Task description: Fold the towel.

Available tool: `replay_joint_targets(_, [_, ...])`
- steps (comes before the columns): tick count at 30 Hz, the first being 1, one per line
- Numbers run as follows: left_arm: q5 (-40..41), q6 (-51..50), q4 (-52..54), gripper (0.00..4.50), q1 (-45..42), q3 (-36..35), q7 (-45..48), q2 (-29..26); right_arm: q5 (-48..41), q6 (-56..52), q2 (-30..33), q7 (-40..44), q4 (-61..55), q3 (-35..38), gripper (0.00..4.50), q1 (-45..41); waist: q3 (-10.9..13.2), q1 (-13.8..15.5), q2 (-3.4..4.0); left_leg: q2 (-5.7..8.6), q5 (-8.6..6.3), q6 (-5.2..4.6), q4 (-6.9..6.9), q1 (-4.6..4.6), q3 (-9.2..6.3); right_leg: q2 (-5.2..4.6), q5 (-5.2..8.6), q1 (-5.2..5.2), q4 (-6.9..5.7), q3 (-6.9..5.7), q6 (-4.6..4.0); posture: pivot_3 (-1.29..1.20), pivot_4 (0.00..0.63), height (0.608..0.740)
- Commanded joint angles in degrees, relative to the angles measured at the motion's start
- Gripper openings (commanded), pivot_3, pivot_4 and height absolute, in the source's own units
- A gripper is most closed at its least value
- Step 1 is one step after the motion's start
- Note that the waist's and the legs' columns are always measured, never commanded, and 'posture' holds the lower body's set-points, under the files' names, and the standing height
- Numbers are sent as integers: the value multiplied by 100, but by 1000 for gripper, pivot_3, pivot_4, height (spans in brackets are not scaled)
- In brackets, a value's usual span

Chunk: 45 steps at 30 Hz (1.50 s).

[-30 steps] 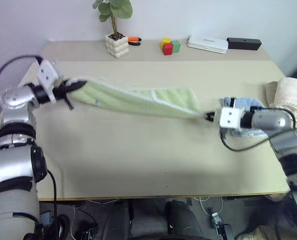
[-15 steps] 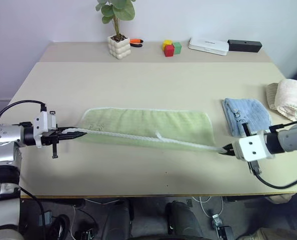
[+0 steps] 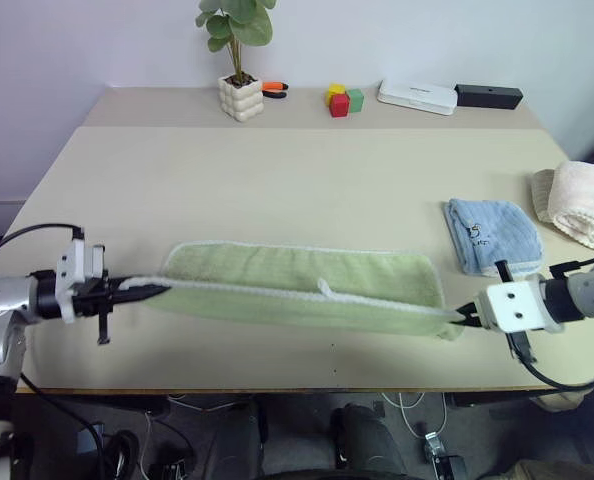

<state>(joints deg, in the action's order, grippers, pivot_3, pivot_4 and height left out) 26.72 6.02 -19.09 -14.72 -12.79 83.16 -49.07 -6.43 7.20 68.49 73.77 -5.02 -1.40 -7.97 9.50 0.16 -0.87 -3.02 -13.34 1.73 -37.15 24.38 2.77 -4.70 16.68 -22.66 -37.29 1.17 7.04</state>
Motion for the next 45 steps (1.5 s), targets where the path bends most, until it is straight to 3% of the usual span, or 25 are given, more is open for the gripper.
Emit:
replay_joint_targets(1, [-221, 344, -519, 42, -337, -62, -211, 79, 256, 146, -205, -95, 444, -144, 0, -410, -1, 7, 1, 0, -2, -4, 2, 0, 2, 0, 0, -2, 1, 1, 0, 0, 150, 740])
replay_joint_targets(8, [-891, 1159, -1957, 42, -1431, 274, -710, 519, 788, 808, -850, -425, 1616, -570, 0, -1505, 0, 40, 1, 1, -1, -3, -6, 1, 4, 3, -2, 1, 0, 1, 2, 0, 150, 740])
replay_joint_targets(17, [-1299, 1622, -3071, 42, -2038, 479, -846, 783, 1199, 1399, -1193, -696, 2519, -833, 0, -2107, 0, 34, 2, 2, -2, -5, -2, 2, 6, 3, -2, -1, 0, 1, 3, 0, 150, 740])
replay_joint_targets(45, [-1729, 1812, -3866, 42, -2369, 608, -1283, 1072, 1412, 1357, -1422, -910, 2993, -869, 0, -2481, 0, 37, 2, 2, -2, -5, -1, 2, 5, 3, -2, -1, -1, 1, 3, 0, 150, 740])
